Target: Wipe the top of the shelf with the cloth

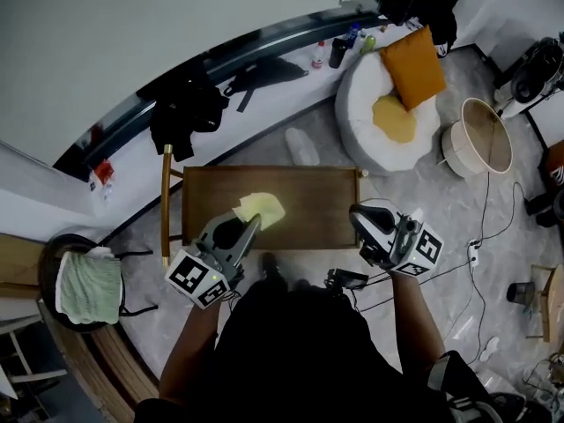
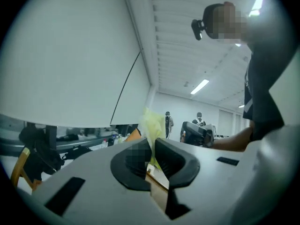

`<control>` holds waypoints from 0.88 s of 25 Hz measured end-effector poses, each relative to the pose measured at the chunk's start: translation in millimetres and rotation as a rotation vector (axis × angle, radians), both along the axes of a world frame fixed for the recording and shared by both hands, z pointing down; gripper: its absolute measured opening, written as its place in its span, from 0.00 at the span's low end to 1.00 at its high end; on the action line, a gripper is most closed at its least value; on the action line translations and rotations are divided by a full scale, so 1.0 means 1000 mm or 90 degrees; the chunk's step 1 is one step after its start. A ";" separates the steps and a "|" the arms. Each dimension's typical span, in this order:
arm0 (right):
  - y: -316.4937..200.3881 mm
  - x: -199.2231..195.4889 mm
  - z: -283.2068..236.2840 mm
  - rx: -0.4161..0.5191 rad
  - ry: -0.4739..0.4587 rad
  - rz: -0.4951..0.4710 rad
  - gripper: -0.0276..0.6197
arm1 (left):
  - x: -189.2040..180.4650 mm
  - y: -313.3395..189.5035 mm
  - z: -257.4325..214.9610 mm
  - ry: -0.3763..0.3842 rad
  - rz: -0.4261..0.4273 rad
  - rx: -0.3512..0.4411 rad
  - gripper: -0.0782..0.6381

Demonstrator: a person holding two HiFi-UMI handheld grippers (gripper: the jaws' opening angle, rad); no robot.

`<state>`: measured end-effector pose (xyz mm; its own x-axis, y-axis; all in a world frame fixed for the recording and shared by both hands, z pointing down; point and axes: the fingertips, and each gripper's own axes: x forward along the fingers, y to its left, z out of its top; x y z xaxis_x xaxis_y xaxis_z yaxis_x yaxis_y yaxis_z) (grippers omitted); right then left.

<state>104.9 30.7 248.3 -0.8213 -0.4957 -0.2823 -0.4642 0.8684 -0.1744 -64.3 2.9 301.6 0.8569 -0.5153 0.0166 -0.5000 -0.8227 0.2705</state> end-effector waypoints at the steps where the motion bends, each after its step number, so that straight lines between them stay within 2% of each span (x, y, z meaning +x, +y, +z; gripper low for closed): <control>1: 0.013 0.012 -0.003 0.001 -0.007 -0.006 0.09 | 0.007 0.012 -0.002 -0.003 0.008 0.004 0.15; 4: 0.055 0.038 -0.014 0.005 -0.031 -0.033 0.09 | 0.027 0.045 -0.008 -0.001 0.018 0.004 0.15; 5: 0.072 0.042 -0.014 -0.001 -0.036 -0.063 0.09 | 0.032 0.056 -0.011 0.004 0.018 0.004 0.15; 7: 0.111 0.048 -0.009 -0.033 -0.048 -0.168 0.09 | 0.042 0.078 -0.017 0.013 0.023 0.009 0.15; 9: 0.143 0.050 0.002 -0.064 -0.015 -0.258 0.09 | 0.049 0.096 -0.021 0.008 0.031 0.016 0.15; 10: 0.152 0.049 0.008 -0.070 0.012 -0.278 0.09 | 0.051 0.103 -0.022 0.001 0.034 0.020 0.15; 13: 0.163 0.038 0.009 -0.049 0.047 -0.262 0.09 | 0.053 0.121 -0.021 -0.013 0.038 0.020 0.15; 17: 0.169 0.009 0.002 -0.019 0.036 -0.184 0.09 | 0.057 0.142 -0.026 -0.023 0.046 0.017 0.15; 19: 0.172 -0.004 -0.003 -0.009 0.032 -0.150 0.09 | 0.056 0.149 -0.032 -0.013 0.054 0.019 0.15; 22: 0.180 -0.031 -0.010 0.008 0.058 -0.120 0.09 | 0.047 0.163 -0.033 0.000 0.073 0.015 0.15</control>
